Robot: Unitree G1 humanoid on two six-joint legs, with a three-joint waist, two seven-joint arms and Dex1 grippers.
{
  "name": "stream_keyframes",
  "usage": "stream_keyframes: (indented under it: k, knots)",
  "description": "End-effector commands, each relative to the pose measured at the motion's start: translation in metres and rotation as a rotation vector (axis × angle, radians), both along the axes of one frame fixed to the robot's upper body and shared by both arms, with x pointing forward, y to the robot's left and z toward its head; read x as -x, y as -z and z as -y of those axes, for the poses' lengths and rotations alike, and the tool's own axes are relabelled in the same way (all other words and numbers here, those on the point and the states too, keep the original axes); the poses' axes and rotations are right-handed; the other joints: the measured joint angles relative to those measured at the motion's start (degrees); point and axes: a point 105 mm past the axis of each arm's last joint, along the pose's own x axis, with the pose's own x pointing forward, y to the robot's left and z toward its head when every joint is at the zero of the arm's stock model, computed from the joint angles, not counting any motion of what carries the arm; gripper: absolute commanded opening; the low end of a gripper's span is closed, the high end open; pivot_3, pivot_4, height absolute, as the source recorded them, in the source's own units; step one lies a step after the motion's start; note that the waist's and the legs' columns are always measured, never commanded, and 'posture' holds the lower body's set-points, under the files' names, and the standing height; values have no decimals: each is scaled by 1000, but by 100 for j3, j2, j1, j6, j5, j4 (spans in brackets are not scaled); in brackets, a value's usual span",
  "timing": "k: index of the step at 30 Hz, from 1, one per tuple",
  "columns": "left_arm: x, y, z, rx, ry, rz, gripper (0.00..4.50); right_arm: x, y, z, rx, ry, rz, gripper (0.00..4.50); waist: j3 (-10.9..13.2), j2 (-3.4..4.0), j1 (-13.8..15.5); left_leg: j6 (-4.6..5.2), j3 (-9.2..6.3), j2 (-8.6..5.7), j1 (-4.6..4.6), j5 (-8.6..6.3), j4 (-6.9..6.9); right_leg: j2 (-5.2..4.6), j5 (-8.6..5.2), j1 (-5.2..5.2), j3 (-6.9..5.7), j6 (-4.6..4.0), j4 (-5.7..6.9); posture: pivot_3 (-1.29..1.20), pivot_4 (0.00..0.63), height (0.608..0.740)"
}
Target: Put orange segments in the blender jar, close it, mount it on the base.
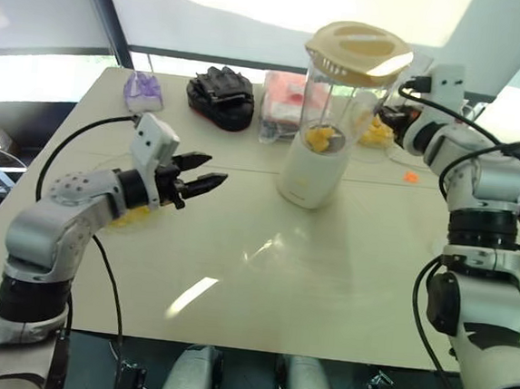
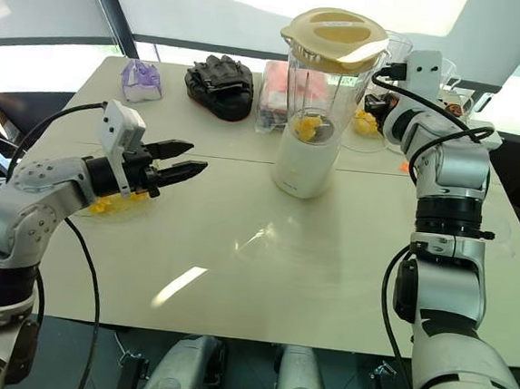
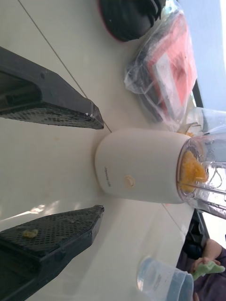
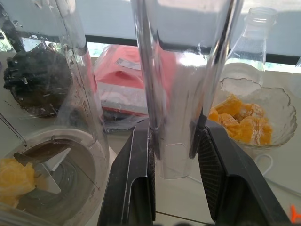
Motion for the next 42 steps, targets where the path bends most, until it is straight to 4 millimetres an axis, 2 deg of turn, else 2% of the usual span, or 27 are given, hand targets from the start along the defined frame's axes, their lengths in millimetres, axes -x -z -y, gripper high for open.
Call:
stream_keyframes:
  k: [1,10,21,29,36,42]
  knots:
    - [1,-9,5,-4,14,51,2657,-1,-5,3,-16,4,21,748,0,0,2,0,1,0,-1,0,0,0,0,0,0,0,-5,0,150,740]
    - [0,-6,3,-15,-1,54,2657,3,-4,-2,2,70,20,748,0,0,-5,0,1,0,0,0,0,-1,1,8,0,1,-16,0,150,740]
    - [1,-1,8,-18,11,52,2657,21,-4,-5,9,154,15,748,0,0,2,0,0,2,0,0,-1,-1,1,8,-2,0,-18,0,150,740]
    - [-1,0,10,-19,16,56,2657,22,3,-3,-3,176,-27,748,0,0,10,1,0,1,-1,-1,-2,-1,0,10,-3,0,-27,0,150,740]
    - [-2,0,10,-13,10,62,2657,23,8,-15,-21,161,-48,748,0,0,0,3,0,1,-1,-2,-5,0,1,11,-5,1,-31,0,150,740]
    - [-3,1,9,-14,7,59,2657,22,15,-14,-9,151,-57,748,0,-1,-6,3,0,2,-1,-2,-6,0,1,11,-5,1,-31,0,150,740]
